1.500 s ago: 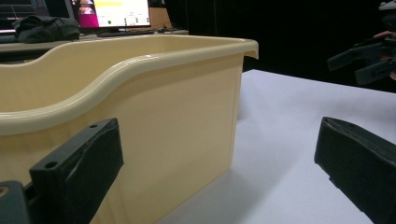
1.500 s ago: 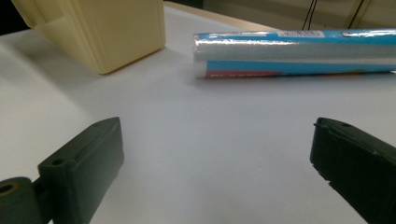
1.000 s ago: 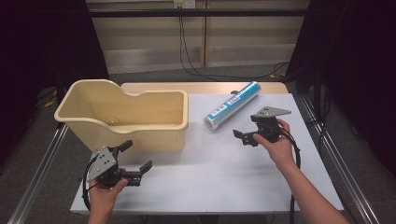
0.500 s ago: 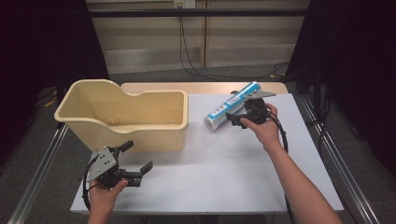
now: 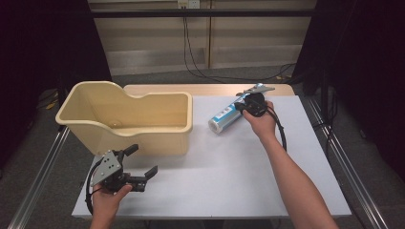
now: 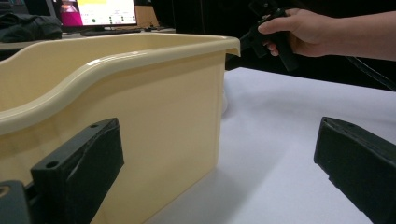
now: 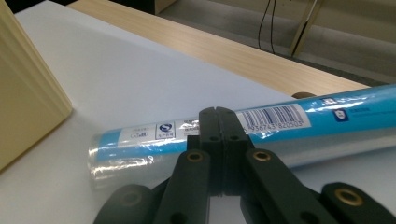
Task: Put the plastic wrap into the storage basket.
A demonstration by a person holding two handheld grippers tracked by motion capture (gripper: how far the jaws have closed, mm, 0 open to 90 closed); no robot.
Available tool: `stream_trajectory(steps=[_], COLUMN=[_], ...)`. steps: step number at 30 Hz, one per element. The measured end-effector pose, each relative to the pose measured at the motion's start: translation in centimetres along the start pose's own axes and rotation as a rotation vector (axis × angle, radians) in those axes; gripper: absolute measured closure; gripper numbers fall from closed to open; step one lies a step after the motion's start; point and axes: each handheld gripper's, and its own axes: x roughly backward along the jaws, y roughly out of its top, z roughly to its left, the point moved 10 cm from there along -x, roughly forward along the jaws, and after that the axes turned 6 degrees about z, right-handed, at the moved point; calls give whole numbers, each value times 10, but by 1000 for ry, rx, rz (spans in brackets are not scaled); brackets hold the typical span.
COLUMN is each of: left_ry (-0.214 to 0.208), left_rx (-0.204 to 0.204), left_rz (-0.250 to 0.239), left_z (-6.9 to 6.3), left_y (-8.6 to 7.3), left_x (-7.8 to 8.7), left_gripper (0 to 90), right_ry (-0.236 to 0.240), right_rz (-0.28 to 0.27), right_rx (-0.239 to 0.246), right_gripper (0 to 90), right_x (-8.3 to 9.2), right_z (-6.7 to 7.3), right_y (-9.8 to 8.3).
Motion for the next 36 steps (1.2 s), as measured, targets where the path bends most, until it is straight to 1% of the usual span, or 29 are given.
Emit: stream_trajectory(steps=[1,2,4,5,7,8,10,11,13,15,16,18,19,20,24,29,32,33,36], left_ry=[0,-3,-10,-10,-16,-17,-21,-21,-22,-21,-20,-20,-21,-21,-18,-13,-15,-15,-12], left_rx=[-2,-1,4,5,0,-6,-11,-8,-5,-1,-3,-5,-7,-4,1,-9,-13,-8,-13], left_rz=[5,6,5,6,6,10,14,12,13,13,13,14,17,15,18,19,21,19,22], left_z=[0,-1,-2,-3,-4,-4,-4,-5,-4,-4,-4,-5,-5,-5,-5,-6,-6,-7,-6], left_y=[-1,-1,-1,-1,-1,-2,-2,-2,-3,-3,-3,-3,-3,-3,-4,-3,-3,-3,-3], left_x=[0,0,-1,-1,-1,-1,-1,-1,0,0,1,1,1,1,2,2,2,1,2], left_gripper=[13,13,13,13,13,13,13,13,13,13,13,13,13,13,13,13,14,14,14], right_ry=[0,-14,-13,-13,-11,-11,-19,-15,-20,-23,-19,-24,-26,-25,-20,-16,-19,-18,-7], right_rz=[0,21,22,22,31,31,38,39,41,28,38,47,61,51,58,78,91,95,94], right_rx=[0,27,30,30,37,37,50,54,53,51,48,61,65,70,79,89,106,106,93], right_gripper=[900,900,900,900,900,900,900,900,900,900,900,900,900,900,900,900,900,900,900], right_x=[0,-7,-13,-13,-22,-22,-29,-34,-36,-40,-43,-47,-50,-51,-49,-43,-38,-36,-27], right_z=[0,0,0,0,2,2,4,5,5,4,5,5,6,5,5,3,2,1,-1], right_y=[0,-1,1,1,3,3,4,5,5,8,7,6,4,4,3,0,-2,-3,-10])
